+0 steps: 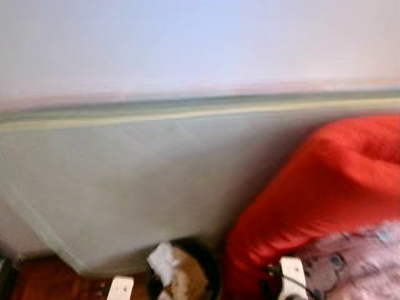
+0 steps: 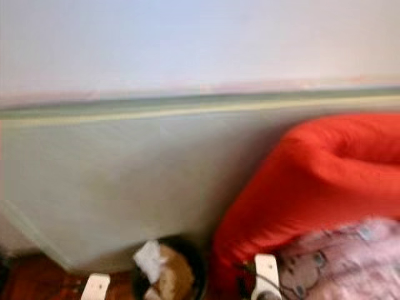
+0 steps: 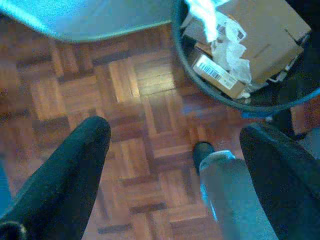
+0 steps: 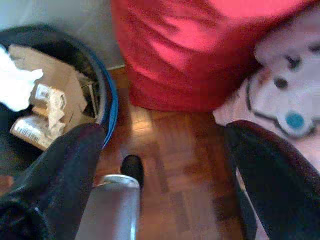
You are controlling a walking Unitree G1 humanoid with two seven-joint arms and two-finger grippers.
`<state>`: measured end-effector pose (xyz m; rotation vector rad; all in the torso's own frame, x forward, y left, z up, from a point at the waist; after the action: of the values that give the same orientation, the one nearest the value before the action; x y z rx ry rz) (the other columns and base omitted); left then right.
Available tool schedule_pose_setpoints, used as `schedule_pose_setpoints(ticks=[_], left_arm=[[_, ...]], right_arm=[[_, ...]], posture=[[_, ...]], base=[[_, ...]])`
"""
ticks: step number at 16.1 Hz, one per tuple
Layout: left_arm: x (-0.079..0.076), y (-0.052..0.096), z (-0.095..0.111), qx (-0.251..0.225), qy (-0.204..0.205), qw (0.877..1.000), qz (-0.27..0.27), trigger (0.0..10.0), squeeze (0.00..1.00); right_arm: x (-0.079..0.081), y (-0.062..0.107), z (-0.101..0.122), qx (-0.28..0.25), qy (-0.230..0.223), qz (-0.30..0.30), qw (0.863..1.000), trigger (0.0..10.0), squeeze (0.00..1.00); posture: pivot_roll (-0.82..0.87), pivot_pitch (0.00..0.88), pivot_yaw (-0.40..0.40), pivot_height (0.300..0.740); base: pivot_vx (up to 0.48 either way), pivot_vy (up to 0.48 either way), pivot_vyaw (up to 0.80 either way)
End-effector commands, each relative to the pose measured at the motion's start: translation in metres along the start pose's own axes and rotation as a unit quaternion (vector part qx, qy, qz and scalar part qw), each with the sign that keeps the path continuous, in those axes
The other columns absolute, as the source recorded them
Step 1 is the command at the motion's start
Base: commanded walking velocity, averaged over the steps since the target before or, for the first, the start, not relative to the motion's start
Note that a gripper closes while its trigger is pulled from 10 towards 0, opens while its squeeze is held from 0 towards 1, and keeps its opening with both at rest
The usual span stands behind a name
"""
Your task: Clean up the room
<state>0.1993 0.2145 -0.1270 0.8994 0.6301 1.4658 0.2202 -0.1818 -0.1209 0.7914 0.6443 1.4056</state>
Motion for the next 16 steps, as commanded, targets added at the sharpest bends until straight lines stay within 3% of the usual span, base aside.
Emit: schedule_pose_setpoints(ticks=[1,11,16], left_arm=[[-0.0060,-0.0011,0.0071,-0.010,-0.002,1.000,-0.008,10.0,0.00],[-0.0041,-0.0012,0.0094,-0.014,0.003,1.000,-0.007,10.0,0.00],[-0.0041,-0.0013,0.0096,-0.014,0.001,1.000,-0.008,10.0,0.00]], right_arm=[[-0.0072,0.0007,-0.0006,0.004,0.000,-0.008,1.000,10.0,0.00],[-0.0058,0.0005,-0.0004,0.004,0.000,-0.007,1.000,10.0,0.00],[-0.0049,0.0005,0.0002,0.000,-0.001,-0.005,1.000,10.0,0.00]], posture=[[-0.02,0.000,-0.022,0.740],[-0.02,0.000,-0.021,0.740],[-0.02,0.000,-0.020,0.740]], base=[[0.000,0.000,-0.78],[0.000,0.000,-0.78],[0.000,0.000,0.00]])
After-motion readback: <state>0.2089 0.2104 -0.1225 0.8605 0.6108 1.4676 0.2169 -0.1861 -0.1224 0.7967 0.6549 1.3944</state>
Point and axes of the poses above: a point about 5 cm out from each wrist's last joint towards the gripper, its own y axis pointing back from the gripper into the wrist, its own z axis along the axis of the wrist's last joint, x = y × z, the point moved 5 cm from there along -y, pointing out of the wrist towards the gripper, and after that the axes turned 1 degree about -y, right-handed, at the moved point
